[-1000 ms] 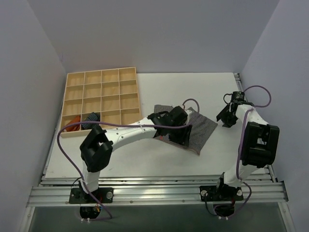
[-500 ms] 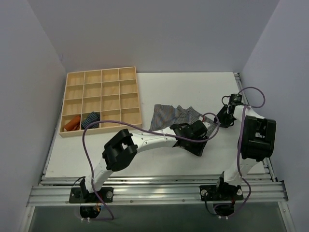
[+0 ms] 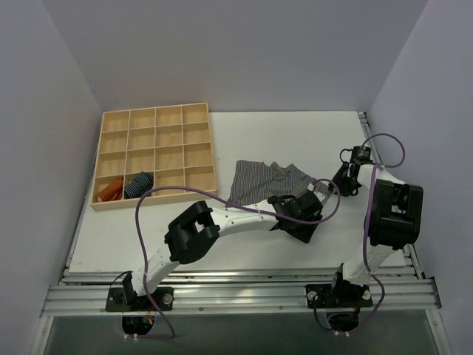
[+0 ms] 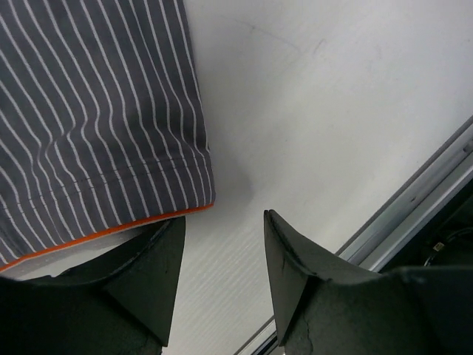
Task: Roll the underwear
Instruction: Fold the underwear
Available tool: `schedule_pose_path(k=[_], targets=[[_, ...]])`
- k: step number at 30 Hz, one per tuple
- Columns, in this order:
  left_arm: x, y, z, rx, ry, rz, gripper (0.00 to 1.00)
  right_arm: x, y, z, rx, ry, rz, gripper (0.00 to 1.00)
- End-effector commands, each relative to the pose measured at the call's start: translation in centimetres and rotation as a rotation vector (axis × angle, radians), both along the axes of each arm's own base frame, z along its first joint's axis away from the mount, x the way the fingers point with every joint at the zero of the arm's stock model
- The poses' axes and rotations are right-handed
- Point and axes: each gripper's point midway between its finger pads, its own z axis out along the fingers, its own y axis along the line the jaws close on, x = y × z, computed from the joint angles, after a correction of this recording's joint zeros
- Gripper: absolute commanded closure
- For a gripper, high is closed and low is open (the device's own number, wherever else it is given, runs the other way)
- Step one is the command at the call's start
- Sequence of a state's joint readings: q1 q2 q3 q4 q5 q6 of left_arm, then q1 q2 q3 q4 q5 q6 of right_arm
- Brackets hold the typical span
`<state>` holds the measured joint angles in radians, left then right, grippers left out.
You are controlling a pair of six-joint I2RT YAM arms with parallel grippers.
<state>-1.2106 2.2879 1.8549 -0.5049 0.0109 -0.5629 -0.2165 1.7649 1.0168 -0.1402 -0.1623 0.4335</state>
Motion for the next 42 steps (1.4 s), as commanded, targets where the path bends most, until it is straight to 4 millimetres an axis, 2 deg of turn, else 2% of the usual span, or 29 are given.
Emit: schedule_pose_path(k=[1,4,8,14,18,19,21,25,31,37,42], targets=[[1.0,-1.7,5.0,-0.101,-0.116,0.011,0.45,-2.9,0.3,-1.4,0.005,0.087,0.014,0.73],[1.5,-2.0,6.5,-0.136,-0.16,0.011,0.44,-3.1,0.5,-1.6,0.017,0.091,0.006,0.81],[1.8,-2.6,6.5,-0.123,-0.179,-0.02,0.45,-3.6,0.2,-1.5,0.002,0.117,-0.008,1.0],[0.3,-2.9,7.7,-0.152,-0.205,-0.062,0.46,-5.8,-0.1,-0.8,-0.024,0.171,-0.045,1.0],[0.3,-3.3,8.1,-0.174,-0.22,-0.076,0.46,-6.7,0.3,-0.5,-0.011,0.167,-0.06,1.0],[0.3,-3.1,7.0,-0.144,-0.214,-0.084,0.46,-6.9,0.4,-0.6,-0.008,0.17,-0.059,1.0],[0.6,-3.2,6.5,-0.124,-0.225,-0.1,0.48,-7.2,0.5,-0.5,-0.005,0.169,-0.057,1.0],[0.7,-2.6,4.1,-0.063,-0.223,-0.1,0.49,-7.3,0.5,-0.3,-0.008,0.166,-0.057,1.0],[1.3,-0.8,3.2,-0.016,-0.253,-0.082,0.49,-6.9,0.5,-0.2,-0.006,0.164,-0.056,1.0],[0.4,-1.0,1.9,-0.005,-0.217,-0.109,0.5,-6.9,0.3,-0.5,-0.011,0.17,-0.056,1.0],[-0.1,-0.3,0.2,0.028,-0.19,-0.096,0.52,-6.9,0.3,-0.6,-0.011,0.17,-0.053,1.0]])
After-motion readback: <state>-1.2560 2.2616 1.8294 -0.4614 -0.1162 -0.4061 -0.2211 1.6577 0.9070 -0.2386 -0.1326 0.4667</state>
